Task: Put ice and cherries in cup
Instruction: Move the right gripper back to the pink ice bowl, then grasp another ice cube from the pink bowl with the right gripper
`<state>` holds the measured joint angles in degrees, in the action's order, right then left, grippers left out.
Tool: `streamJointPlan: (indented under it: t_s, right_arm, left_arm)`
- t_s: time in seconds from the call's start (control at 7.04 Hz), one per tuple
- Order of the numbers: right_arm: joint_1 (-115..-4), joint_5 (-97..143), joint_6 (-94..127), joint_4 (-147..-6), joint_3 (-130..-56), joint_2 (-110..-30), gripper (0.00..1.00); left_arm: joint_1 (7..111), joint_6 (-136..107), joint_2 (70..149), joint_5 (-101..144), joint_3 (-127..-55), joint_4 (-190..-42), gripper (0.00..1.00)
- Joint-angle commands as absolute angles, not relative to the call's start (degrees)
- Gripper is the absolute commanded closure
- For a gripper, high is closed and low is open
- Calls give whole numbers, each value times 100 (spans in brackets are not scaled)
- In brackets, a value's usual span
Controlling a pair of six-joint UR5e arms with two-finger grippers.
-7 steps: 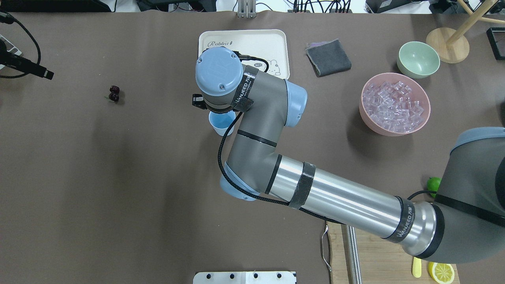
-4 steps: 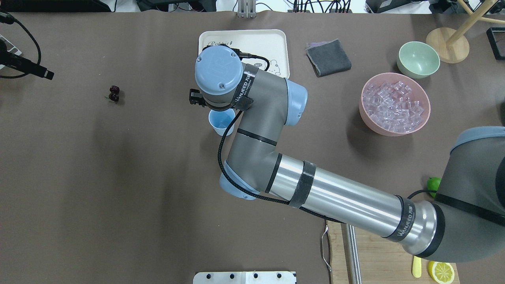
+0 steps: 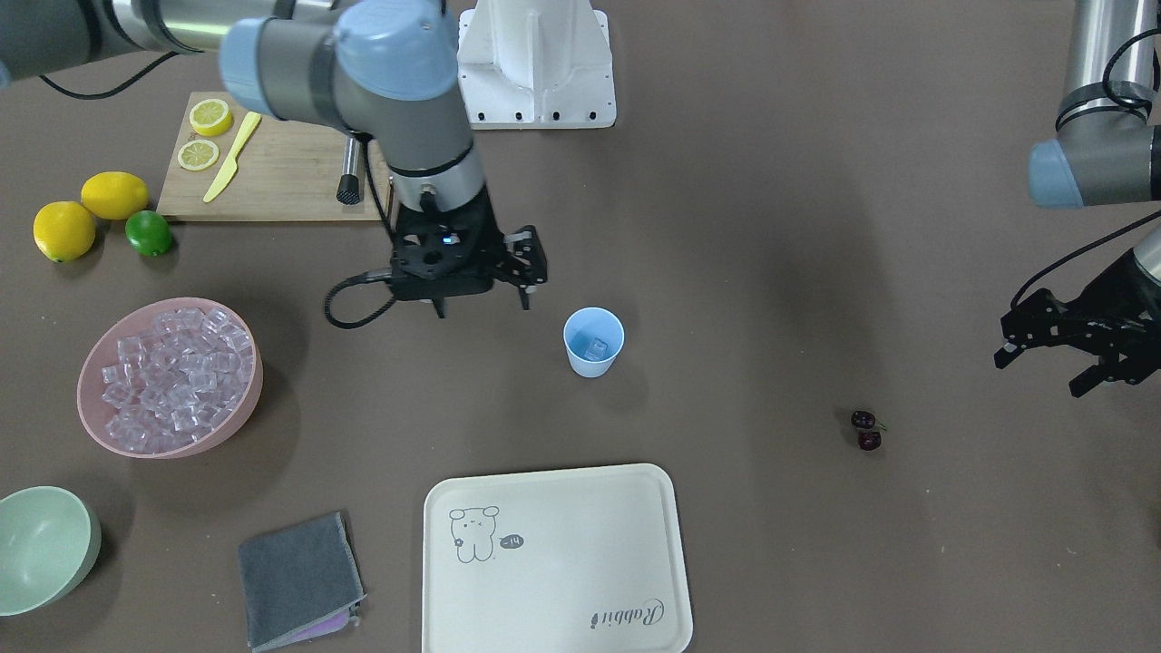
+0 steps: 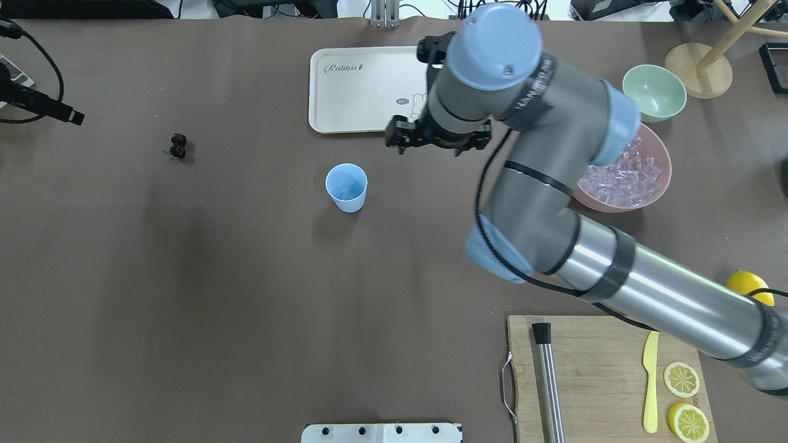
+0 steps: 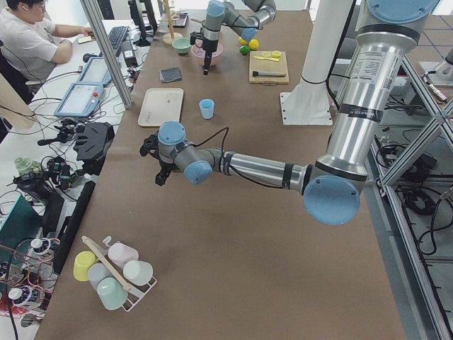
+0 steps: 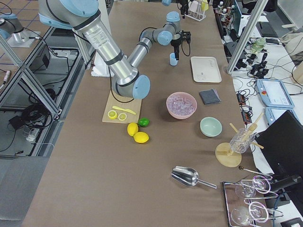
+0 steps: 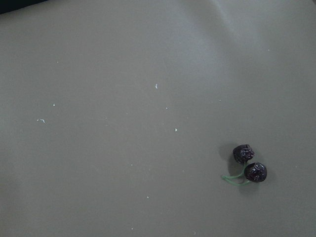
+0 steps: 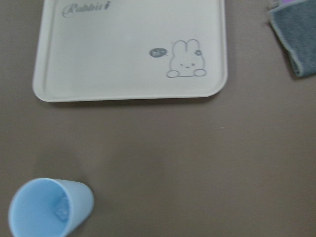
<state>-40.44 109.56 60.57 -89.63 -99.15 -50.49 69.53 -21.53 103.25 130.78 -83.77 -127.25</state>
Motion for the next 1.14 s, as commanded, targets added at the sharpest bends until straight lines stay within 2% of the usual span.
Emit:
streamJointPlan:
  t_s: [0.0,0.28,0.43,0.71,0.99]
  right_arm:
    - [-4620,11232,4473,-8956,-10529,-6446,1]
    - [-5323,11826,3387,-8852,-10329,-7012,1]
    - [-5605,12187,3175,-8555,-10005,-7057,1]
    - [-5827,12515,3199,-7076,-8761,-7084,1]
    - [-5827,12524,3296,-6592,-8534,-7093,1]
  left_arm:
    - [6952,-2162,10275,13078,-8376,-12832,3]
    - [6952,-2153,10266,13078,-8350,-12884,3]
    - [6943,-2153,10266,13069,-8341,-12928,3]
    - [6943,-2153,10274,13069,-8350,-12946,3]
    - [6943,-2153,10274,13069,-8393,-12946,3]
